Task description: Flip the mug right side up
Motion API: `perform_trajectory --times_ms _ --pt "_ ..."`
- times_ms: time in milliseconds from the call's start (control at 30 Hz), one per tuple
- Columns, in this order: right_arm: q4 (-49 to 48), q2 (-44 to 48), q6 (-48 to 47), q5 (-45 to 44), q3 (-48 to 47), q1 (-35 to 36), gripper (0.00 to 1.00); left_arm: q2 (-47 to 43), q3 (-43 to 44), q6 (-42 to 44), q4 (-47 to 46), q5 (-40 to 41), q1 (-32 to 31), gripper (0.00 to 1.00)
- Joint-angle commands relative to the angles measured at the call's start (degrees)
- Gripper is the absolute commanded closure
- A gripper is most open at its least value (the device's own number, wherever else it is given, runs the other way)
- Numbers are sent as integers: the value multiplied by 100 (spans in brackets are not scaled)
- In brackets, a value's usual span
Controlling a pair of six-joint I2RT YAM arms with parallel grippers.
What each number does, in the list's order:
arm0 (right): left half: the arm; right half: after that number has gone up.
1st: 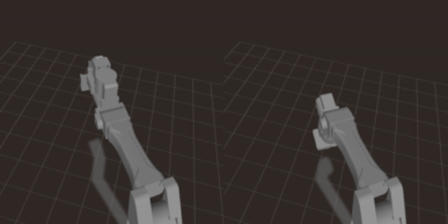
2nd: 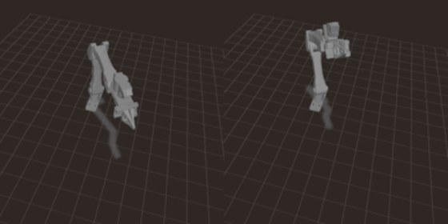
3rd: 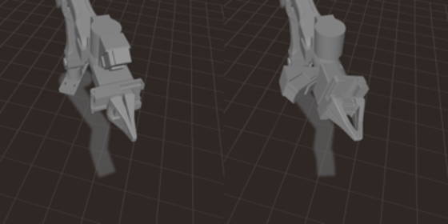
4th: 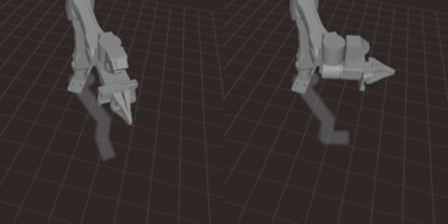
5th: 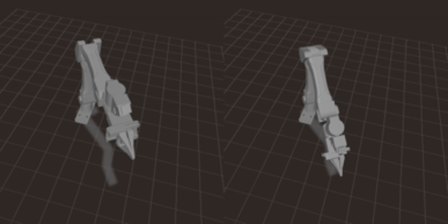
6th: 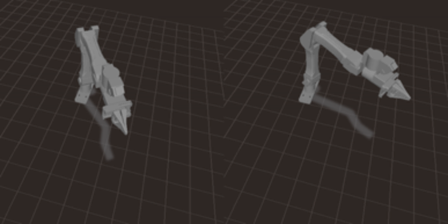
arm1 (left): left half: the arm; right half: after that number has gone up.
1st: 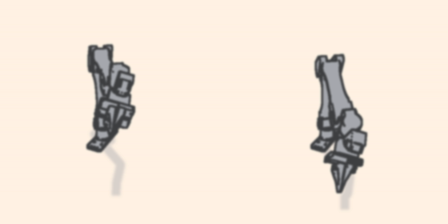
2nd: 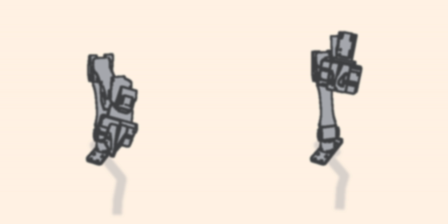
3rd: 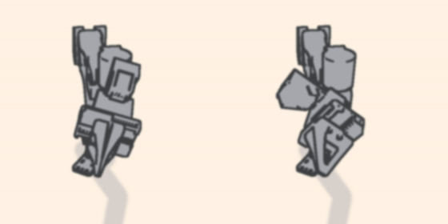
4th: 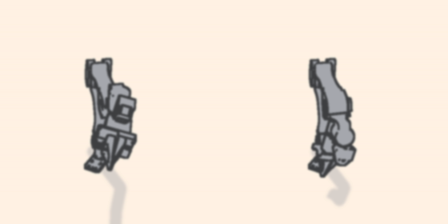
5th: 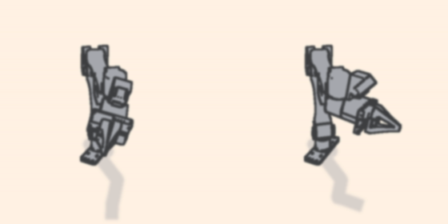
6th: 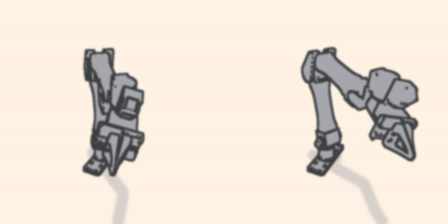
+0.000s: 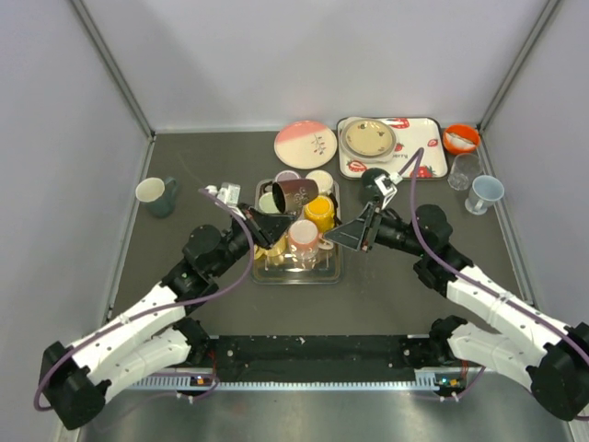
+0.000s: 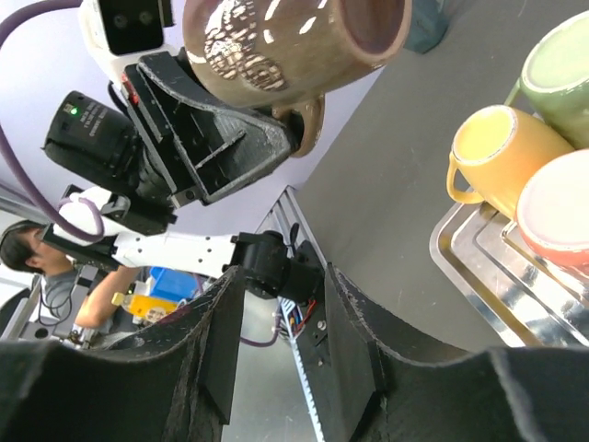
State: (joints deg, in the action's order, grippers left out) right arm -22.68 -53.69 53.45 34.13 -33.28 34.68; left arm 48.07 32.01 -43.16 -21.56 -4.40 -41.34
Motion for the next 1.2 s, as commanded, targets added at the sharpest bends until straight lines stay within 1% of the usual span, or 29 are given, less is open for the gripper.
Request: perform_trajectory --times_ms 0,33,67,100,133,167,200,233,267,333,367,433,467,533,567,633,667,733,833,933,1033,1100,1167 --pt "978 271 -745 -169 -539 57 59 -701 700 1211 1264 1316 3 100" --pt "1289 350 -931 -448 -609 66 59 -738 875 1639 2034 1833 12 100" --pt "1614 464 -1098 -599 -740 66 58 -747 1217 1870 2468 2055 56 100" --pt "2078 500 -1422 -809 -803 74 53 -616 1420 2133 2812 2145 108 100" --pt "2248 517 -1573 -907 -873 83 51 -485 1640 2458 3685 2407 187 100" --pt "2546 535 -1705 -1012 -995 83 50 -327 2103 2444 4121 2661 353 100" --pt "2714 544 -1880 -1214 -1031 83 48 6 2299 2417 4464 2847 485 100" --pt "2960 544 -1934 -1320 -1058 83 48 166 2632 2365 4851 2805 652 100" --pt "3040 570 -1978 -1417 -1049 83 48 289 2722 2338 5229 2744 984 100" --pt "3207 605 -2023 -1637 -1023 92 48 614 2924 2233 5521 2664 1259 100" --pt "3252 623 -2023 -1690 -979 92 48 729 2977 2233 5723 2534 1513 100" --pt "3296 711 -2005 -1796 -900 92 48 1019 3030 2215 5882 2524 1725 100" --pt "3296 728 -1979 -1804 -813 83 48 1115 2987 2224 5944 2402 1961 100" --pt "3305 790 -1970 -1804 -716 83 48 1353 2760 2198 5901 2269 2199 100" --pt "3305 799 -1979 -1796 -654 83 48 1449 2697 2163 5900 2225 2436 100" --pt "3313 816 -1996 -1787 -584 83 48 1713 2513 2023 5918 2181 2630 100" --pt "3331 825 -2005 -1787 -566 83 48 1792 2451 1996 5909 2163 2805 100" --pt "3331 860 -2023 -1787 -496 83 48 1960 2311 1960 5778 2146 2947 100" --pt "3331 869 -2032 -1743 -399 92 48 2214 2292 2013 5602 2111 3290 100" --pt "3331 834 -2040 -1682 -311 92 48 2583 2432 2048 5496 2014 3684 100" --pt "3322 834 -2075 -1717 -258 92 48 2961 2651 2039 5339 1838 3949 100" --pt "3322 825 -2102 -1752 -249 92 48 3251 2819 2004 5259 1829 3993 100" --pt "3322 817 -2119 -1752 -249 83 48 3645 3231 1987 5259 1855 4011 100"
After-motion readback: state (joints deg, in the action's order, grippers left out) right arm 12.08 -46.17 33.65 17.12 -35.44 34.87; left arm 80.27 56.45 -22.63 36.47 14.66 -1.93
